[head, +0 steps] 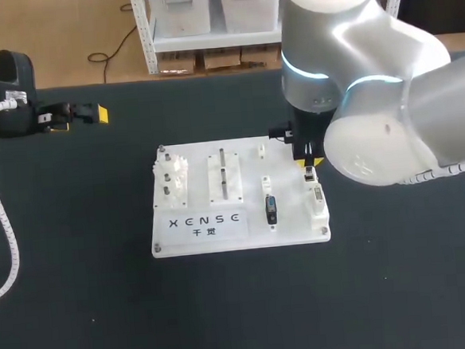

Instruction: Insert the USB connector, Ethernet cable, and multi-pin plug into their matching sockets one by one.

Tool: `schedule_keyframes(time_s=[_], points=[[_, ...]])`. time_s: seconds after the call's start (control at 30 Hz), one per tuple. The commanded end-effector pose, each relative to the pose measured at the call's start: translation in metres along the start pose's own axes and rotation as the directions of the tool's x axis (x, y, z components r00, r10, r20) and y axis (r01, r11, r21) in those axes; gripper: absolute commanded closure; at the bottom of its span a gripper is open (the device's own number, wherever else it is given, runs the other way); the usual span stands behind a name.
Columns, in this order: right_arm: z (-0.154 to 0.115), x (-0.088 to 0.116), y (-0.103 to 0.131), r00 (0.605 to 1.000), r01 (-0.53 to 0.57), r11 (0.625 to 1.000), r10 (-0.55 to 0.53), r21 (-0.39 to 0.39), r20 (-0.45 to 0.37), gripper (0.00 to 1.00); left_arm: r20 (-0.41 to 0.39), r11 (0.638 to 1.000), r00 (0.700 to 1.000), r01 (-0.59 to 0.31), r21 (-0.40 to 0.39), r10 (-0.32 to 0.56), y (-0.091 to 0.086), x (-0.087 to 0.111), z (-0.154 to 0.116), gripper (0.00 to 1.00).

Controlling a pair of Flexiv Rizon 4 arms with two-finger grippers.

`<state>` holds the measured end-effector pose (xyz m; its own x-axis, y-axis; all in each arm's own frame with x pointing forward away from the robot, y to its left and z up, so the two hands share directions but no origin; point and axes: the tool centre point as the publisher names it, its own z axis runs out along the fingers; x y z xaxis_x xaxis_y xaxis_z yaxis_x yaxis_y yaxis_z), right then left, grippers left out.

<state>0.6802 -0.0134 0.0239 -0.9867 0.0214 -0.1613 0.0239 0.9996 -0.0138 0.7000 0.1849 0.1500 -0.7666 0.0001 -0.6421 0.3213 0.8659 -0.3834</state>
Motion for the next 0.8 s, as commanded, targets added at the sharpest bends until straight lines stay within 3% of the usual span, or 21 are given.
schedule_keyframes(time_s=[0.03, 0.8], points=[[-0.0007, 0.0010, -0.0008, 1.000, 0.002, 1.000, -0.002, -0.001, 0.002, 1.00, 0.000, 1.000, 1.000, 0.000, 0.000, 0.000, 0.0000, 0.0000, 0.0000, 0.00], [-0.0014, 0.0109, -0.0023, 1.000, 0.015, 1.000, -0.015, -0.001, 0.006, 1.00, 0.000, 1.000, 1.000, 0.000, 0.000, 0.000, 0.0000, 0.0000, 0.0000, 0.00]])
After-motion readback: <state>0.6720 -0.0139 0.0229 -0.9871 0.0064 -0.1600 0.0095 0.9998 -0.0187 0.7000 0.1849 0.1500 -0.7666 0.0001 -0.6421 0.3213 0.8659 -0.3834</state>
